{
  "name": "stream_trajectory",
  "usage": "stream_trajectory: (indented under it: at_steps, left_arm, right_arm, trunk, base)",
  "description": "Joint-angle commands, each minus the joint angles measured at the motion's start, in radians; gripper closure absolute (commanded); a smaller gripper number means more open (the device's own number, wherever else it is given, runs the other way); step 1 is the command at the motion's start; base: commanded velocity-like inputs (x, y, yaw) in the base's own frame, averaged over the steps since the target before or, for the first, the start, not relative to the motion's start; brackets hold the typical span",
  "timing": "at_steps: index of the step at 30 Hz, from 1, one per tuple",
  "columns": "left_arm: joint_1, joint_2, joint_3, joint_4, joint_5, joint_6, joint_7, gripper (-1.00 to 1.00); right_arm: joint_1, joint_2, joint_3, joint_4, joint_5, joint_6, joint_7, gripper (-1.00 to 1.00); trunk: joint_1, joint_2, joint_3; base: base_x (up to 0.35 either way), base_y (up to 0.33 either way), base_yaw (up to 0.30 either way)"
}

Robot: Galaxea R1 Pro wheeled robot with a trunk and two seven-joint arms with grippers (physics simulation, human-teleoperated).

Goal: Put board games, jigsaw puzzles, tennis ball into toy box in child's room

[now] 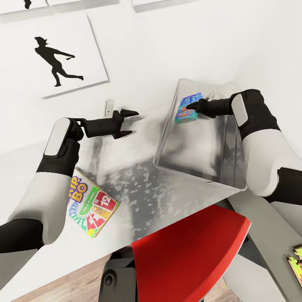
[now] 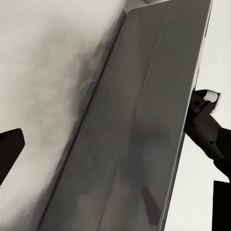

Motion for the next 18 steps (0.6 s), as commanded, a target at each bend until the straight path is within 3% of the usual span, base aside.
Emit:
stream_trajectory:
  at_steps: [1, 15, 16, 18]
  left_arm:
    - [-0.001, 0.001, -0.002, -0.001, 0.01, 0.0, 0.01, -1.0]
    - [-0.001, 0.001, -0.002, -0.001, 0.01, 0.0, 0.01, -1.0]
    - [-0.001, 0.001, -0.002, -0.001, 0.01, 0.0, 0.01, -1.0]
    - [-0.001, 0.001, -0.002, -0.001, 0.01, 0.0, 0.01, -1.0]
  right_arm:
    - [-0.001, 0.0, -0.003, 0.0, -0.009, 0.007, -0.002, 1.0]
    - [0.0, 0.002, -0.002, 0.001, -0.009, 0.005, -0.002, 1.0]
    - [0.0, 0.002, -0.002, 0.001, -0.009, 0.005, -0.002, -1.0]
    - [0.0, 0.003, -0.001, 0.001, -0.009, 0.005, -0.002, -1.0]
  trunk:
    - [0.001, -0.002, -0.001]
    - [0.001, -0.002, -0.001]
    - [0.001, -0.002, -0.001]
    - [0.001, -0.002, -0.001]
  base:
    - [0.0, 0.0, 0.0]
    - [0.0, 0.0, 0.0]
    - [0.0, 0.0, 0.0]
    - [0.0, 0.0, 0.0]
